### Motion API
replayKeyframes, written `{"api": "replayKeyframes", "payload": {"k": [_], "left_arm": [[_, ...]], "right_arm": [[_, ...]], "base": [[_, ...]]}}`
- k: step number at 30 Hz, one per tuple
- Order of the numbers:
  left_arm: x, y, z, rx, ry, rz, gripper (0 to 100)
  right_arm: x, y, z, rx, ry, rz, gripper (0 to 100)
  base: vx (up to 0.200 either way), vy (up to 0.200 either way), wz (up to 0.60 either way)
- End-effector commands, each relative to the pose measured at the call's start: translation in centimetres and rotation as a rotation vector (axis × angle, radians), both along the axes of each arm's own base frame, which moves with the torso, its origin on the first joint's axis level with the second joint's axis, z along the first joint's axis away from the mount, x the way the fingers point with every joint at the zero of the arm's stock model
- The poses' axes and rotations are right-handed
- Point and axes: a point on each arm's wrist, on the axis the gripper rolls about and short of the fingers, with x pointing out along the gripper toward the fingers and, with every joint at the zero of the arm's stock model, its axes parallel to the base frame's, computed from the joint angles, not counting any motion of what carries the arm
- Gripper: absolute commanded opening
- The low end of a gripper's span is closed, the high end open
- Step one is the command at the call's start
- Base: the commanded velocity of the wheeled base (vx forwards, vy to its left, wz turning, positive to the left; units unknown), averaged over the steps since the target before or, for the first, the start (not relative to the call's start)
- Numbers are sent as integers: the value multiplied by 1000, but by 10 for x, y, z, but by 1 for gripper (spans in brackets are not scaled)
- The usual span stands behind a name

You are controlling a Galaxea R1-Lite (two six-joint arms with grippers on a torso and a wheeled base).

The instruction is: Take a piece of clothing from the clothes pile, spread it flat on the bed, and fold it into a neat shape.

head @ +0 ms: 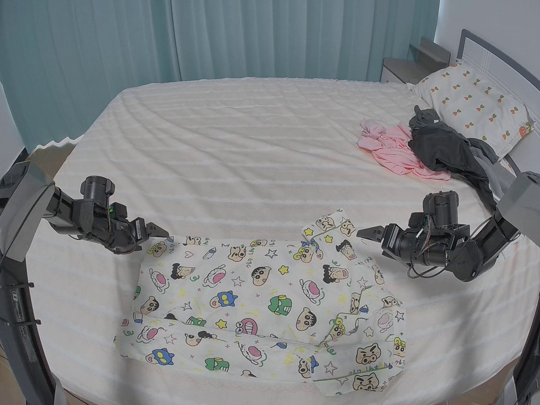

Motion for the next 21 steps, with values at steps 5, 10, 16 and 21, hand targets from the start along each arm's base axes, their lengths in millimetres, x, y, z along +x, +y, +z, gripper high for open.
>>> {"api": "replayKeyframes", "payload": {"k": [5,10,16,21], "left_arm": [[12,-3,-27,-8,41,-9,100],[26,-9,-35,-7,30,-18,100],[38,-20,-33,-47,29,14,0],[39,-18,-30,-44,21,41,0]], "right_arm": [[8,-6,-14,-17,19,-12,100],[12,-8,-17,-20,23,-18,100],[23,-16,-29,-59,15,-19,100],[38,-17,-38,-91,20,-7,100]], "base": [[0,0,0],[0,0,0],[0,0,0],[0,0,0]]}}
